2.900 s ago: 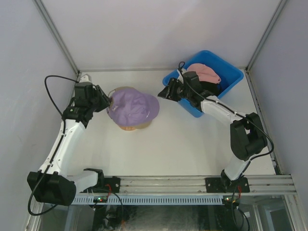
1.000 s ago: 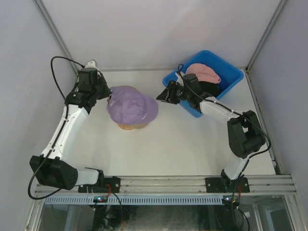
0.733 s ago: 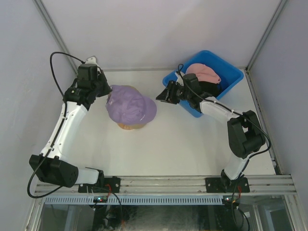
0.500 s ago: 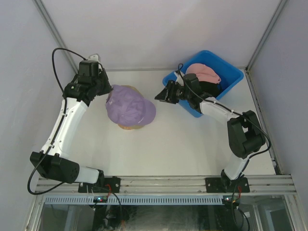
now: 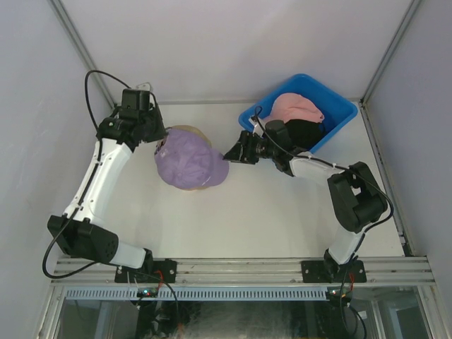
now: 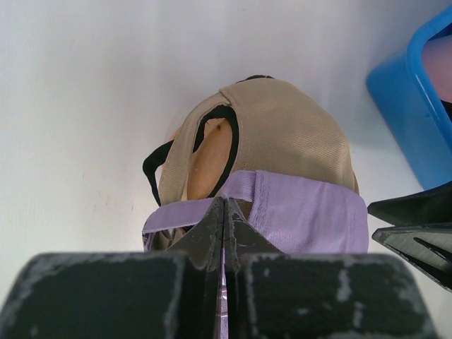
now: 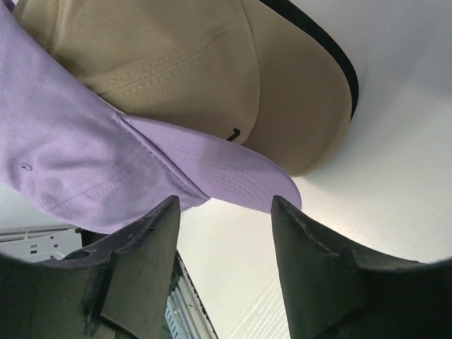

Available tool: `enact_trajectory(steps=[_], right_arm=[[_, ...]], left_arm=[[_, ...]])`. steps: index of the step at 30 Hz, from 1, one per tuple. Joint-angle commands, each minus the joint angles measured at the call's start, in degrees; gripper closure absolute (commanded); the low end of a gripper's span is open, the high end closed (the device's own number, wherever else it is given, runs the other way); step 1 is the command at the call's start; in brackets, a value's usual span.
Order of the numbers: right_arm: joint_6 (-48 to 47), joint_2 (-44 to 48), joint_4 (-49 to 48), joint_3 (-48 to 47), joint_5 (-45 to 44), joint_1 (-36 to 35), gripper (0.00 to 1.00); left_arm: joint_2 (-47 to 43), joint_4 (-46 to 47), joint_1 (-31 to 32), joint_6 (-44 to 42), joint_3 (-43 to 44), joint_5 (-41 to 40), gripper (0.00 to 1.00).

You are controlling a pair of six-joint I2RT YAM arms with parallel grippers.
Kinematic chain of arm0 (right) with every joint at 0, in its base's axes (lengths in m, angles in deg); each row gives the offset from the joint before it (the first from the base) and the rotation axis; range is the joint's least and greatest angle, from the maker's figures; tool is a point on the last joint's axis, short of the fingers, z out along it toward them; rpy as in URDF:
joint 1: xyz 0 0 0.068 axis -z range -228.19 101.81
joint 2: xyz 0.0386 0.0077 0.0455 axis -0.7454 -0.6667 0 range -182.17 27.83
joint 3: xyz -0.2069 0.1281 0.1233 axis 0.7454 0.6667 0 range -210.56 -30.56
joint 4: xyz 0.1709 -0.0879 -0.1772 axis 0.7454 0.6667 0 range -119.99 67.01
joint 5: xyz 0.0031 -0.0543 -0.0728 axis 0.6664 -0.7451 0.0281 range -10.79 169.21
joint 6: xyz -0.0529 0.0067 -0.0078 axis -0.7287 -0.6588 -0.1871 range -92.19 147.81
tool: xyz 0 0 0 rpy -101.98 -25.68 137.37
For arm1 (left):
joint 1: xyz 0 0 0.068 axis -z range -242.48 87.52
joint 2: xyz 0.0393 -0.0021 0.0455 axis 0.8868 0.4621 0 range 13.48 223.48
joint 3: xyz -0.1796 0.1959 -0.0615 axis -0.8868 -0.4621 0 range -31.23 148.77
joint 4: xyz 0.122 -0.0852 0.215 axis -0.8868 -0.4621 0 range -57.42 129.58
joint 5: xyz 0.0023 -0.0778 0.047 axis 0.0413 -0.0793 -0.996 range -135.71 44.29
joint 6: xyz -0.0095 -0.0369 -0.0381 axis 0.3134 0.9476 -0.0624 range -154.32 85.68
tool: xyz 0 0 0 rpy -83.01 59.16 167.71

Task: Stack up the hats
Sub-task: Stack the hat on the hat.

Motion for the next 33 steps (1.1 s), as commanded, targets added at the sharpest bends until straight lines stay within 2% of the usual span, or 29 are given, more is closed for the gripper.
enact_trajectory(steps=[1, 19, 29, 33], right_arm=[[-1.46, -1.13, -6.97, -0.05, 1.32, -0.94, 0.45], [-5.96, -4.28, -9.10, 1.96, -2.13, -1.27, 0.41], [-0.62, -8.48, -21.09, 3.28, 5.40, -1.24, 0.39], [2.65, -9.14, -26.53, 4.34, 8.25, -1.16, 0.48]], left_arm=[[0.11, 0.38, 0.60, -1.23, 3.19, -0.10, 1.00], [3.01, -1.60, 0.60, -2.81, 5.44, -3.98, 1.00], [4.33, -2.02, 0.58, -2.52, 6.75, -3.74, 1.00], [4.25, -1.97, 0.60, -2.31, 6.91, -3.61, 1.00]])
